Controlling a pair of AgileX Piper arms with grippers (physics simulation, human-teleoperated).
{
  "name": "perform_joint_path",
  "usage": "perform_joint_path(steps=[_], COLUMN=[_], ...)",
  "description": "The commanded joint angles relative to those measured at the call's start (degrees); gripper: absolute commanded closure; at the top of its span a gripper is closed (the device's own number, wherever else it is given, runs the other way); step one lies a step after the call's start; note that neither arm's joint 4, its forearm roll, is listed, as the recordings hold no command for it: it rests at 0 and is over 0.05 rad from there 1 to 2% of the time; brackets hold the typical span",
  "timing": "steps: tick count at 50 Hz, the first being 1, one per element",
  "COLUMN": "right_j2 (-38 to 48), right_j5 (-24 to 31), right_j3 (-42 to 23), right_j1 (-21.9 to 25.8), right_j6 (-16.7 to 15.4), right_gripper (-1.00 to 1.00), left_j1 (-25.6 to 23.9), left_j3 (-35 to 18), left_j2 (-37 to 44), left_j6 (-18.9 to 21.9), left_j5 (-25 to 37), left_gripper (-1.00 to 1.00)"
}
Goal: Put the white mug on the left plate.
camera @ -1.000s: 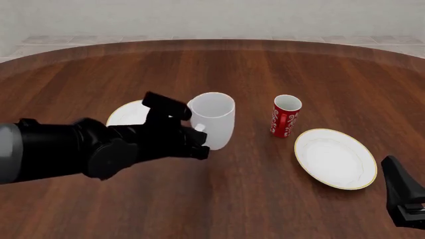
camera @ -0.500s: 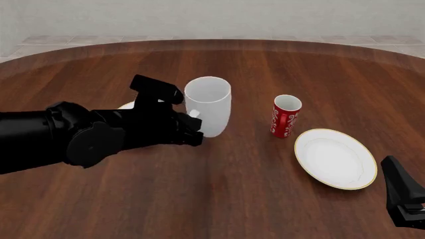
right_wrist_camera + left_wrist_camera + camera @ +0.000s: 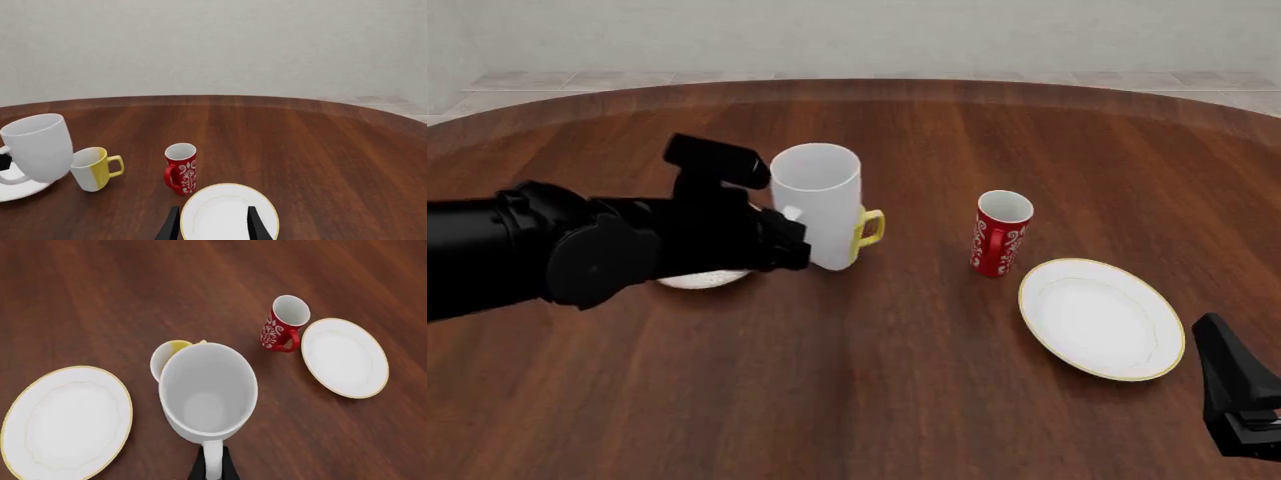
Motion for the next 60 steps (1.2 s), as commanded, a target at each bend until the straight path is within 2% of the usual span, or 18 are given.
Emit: perform_joint_path(steps=[1, 27, 36, 42, 60], right_j2=[0.1, 0.3, 0.5, 0.7, 0.9], right_j5=[0.0, -0.1, -0.2, -0.4, -0.5], right_j3=[0.0, 0.0, 0.0, 0.0, 0.0], right_j1=[0.0, 0.0, 0.0, 0.1, 0.0], right_j6=[-0.1, -0.1, -0.1, -0.1, -0.1], right_gripper=[-1.0, -1.0, -1.0, -1.0, -1.0], left_j1=[2.3, 7.2, 10.6, 11.4, 15.6], left_j3=[-1.1, -4.8, -4.8, -4.6, -4.5], left_j2=[-0.8, -2.5, -2.7, -2.9, -0.8], left_j6=[0.8, 0.8, 2.3, 1.2, 3.2], left_j5=[1.6, 5.7, 5.4, 5.1, 4.4], left_gripper=[1.0, 1.0, 1.0, 1.0, 1.0])
